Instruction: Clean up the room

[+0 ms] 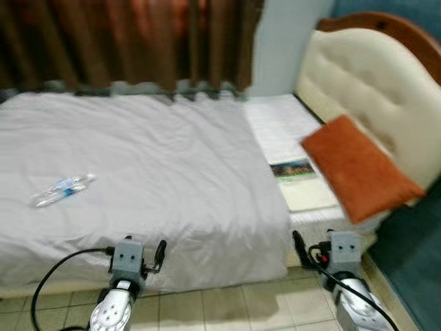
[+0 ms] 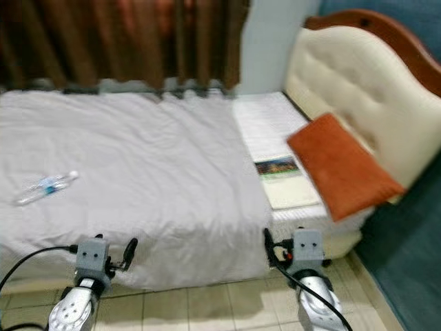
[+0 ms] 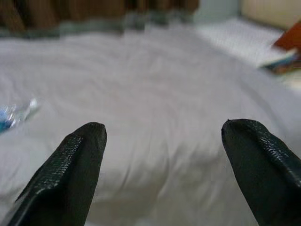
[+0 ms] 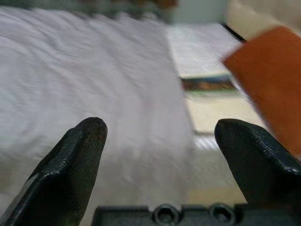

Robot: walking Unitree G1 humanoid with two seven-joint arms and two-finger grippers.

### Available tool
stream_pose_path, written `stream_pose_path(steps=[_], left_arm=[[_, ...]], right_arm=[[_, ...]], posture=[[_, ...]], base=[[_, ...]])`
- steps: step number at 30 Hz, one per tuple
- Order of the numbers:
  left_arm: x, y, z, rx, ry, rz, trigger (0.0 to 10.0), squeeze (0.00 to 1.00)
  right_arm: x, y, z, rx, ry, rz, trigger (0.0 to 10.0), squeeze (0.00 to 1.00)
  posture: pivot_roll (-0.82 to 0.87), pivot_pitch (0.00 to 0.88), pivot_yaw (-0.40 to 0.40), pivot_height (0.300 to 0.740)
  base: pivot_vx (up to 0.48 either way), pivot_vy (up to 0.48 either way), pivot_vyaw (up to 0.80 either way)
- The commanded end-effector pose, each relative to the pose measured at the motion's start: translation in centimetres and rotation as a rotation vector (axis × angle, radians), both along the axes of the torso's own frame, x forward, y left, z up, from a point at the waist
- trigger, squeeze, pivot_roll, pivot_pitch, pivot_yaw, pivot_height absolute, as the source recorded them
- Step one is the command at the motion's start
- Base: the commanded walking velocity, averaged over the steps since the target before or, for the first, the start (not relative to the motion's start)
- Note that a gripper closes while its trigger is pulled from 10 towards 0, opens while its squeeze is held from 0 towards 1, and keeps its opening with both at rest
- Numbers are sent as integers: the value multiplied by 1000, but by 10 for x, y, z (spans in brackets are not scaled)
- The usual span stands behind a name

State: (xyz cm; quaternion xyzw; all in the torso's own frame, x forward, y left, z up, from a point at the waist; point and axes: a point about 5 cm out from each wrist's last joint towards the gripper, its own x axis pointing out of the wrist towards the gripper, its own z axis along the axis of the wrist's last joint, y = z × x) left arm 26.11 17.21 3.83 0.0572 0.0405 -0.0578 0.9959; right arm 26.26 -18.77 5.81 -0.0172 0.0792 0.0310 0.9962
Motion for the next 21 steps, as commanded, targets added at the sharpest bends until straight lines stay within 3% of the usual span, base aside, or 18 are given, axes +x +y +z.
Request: stream_pose_path(steps=[1, 7, 12, 15, 18, 21], left_arm=[[5, -8, 11, 5, -30, -29, 10000, 0], [-4, -1, 14, 20, -2, -1, 10000, 0], [4, -3, 15, 6, 6, 1, 10000, 0], [5, -7, 12, -77, 50, 19, 10000, 0], [4, -8, 7, -123, 90, 34, 10000, 0], [4, -9, 5, -101, 104, 27, 10000, 0]], right_arm=[[0, -5, -3, 9, 7, -16, 10000, 0], [-3, -3, -8, 17, 9, -5, 10000, 0], [-1, -4, -10, 18, 14, -12, 10000, 0], [2, -3, -8, 15, 2, -6, 10000, 0], [3, -4, -8, 21, -2, -10, 10000, 0], [4, -3, -9, 25, 2, -2, 10000, 0]], posture=[[29, 0, -50, 740], [37, 0, -53, 740], [33, 0, -55, 740], [32, 0, -53, 740], [31, 0, -54, 740], [31, 0, -54, 740]], base=[[0, 0, 0], [0, 0, 0], [0, 0, 0], [0, 0, 0], [0, 480, 0], [0, 480, 0]])
